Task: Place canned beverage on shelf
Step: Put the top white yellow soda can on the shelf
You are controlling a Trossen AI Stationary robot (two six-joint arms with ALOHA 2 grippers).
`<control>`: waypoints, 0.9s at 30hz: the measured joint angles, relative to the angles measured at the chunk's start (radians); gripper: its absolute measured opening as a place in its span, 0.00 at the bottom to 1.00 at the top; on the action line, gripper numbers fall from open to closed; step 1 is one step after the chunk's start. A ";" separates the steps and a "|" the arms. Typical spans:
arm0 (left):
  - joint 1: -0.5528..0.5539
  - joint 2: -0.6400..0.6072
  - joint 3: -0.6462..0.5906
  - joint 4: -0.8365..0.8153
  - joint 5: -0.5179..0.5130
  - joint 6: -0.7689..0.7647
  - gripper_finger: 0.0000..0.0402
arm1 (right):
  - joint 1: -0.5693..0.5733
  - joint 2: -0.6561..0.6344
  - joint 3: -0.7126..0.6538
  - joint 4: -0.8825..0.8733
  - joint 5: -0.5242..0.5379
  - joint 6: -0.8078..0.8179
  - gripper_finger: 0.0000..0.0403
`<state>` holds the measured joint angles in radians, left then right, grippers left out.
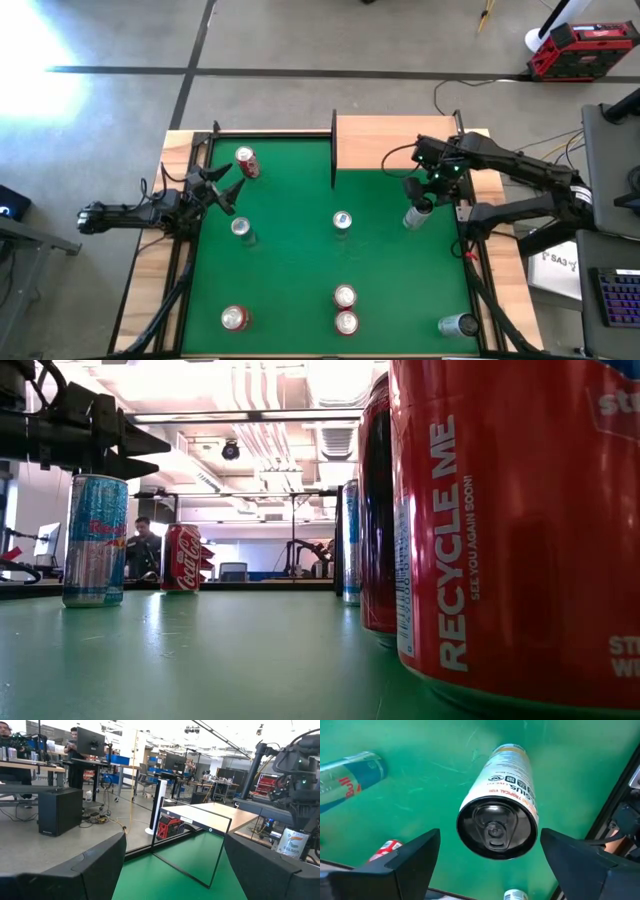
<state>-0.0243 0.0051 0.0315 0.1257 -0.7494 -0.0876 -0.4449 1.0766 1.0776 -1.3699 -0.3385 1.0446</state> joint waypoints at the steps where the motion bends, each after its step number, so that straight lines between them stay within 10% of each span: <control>1: 0.000 0.000 0.000 0.000 0.000 0.000 0.81 | 0.008 0.006 -0.003 -0.001 0.000 0.004 0.83; 18: 0.000 0.000 0.000 0.000 0.000 0.000 0.81 | 0.085 0.123 -0.009 0.022 0.052 0.045 0.82; 27: 0.000 0.000 0.000 0.000 0.000 0.000 0.81 | 0.106 0.123 -0.019 0.024 0.079 0.130 0.64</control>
<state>-0.0246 0.0051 0.0318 0.1257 -0.7494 -0.0876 -0.3388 1.1992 1.0588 -1.3455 -0.2600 1.1750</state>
